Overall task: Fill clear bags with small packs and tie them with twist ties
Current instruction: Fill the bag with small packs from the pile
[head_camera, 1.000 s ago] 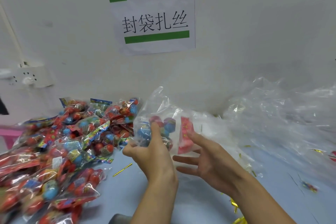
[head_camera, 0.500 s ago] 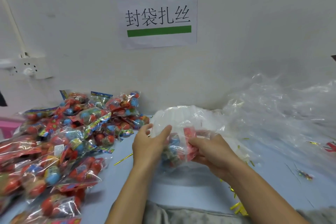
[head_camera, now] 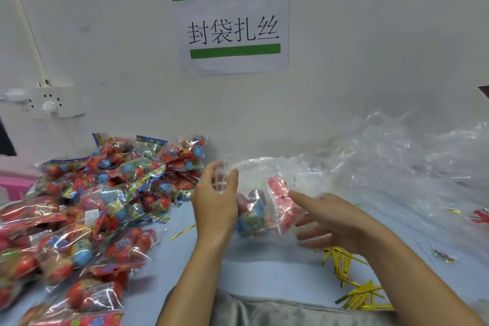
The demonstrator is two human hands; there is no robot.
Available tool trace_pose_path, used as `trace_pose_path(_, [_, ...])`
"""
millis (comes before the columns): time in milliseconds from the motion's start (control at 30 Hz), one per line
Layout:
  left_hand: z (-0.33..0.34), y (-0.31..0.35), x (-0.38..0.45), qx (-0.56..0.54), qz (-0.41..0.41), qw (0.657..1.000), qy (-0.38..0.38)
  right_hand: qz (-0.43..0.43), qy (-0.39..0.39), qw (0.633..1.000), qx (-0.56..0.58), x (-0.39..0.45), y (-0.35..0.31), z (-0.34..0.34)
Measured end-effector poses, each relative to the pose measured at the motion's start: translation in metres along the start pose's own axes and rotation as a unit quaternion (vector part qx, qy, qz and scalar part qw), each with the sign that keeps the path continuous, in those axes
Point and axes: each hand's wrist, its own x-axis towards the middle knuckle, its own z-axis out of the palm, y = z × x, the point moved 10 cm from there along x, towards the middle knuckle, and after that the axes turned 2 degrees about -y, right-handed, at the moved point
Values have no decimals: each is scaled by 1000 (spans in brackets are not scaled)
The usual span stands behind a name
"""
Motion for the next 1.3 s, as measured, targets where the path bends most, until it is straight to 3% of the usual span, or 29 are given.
trace_pose_path(167, [1, -6, 0, 10, 15, 1000, 11, 15, 65, 998, -17, -3, 1, -29])
trace_pose_path(300, [4, -6, 0, -7, 22, 1000, 15, -25, 239, 971, -11, -6, -6, -72])
trace_pose_path(433, [11, -8, -3, -87, 2, 996, -6, -144, 402, 903, -47, -29, -28, -89])
trace_pose_path(567, [25, -13, -5, -129, -26, 990, -58, -319, 481, 804, -143, -65, -67, -70])
trace_pose_path(633, [28, -14, -6, -135, -28, 988, -67, -395, 445, 778, -199, -72, -86, -45])
trace_pose_path(700, [29, -14, -6, -141, -30, 987, -68, -436, 335, 798, -246, -62, -93, -10])
trace_pose_path(767, [28, -14, -7, -139, -32, 988, -57, -422, 211, 829, -300, -43, -84, 25])
trace_pose_path(833, [21, -16, -7, -106, -42, 993, -26, -398, 146, 843, -330, -29, -69, 42])
trace_pose_path(1033, [-13, -22, 5, -51, -83, 986, 134, -403, 192, 848, -285, -27, -66, 34])
trace_pose_path(1200, [-1, -21, 58, 125, -15, 989, 80, -404, 208, 853, -257, -28, -65, 30])
trace_pose_path(1300, [6, -31, 94, 311, 48, 949, 22, -402, 205, 856, -252, -26, -65, 31])
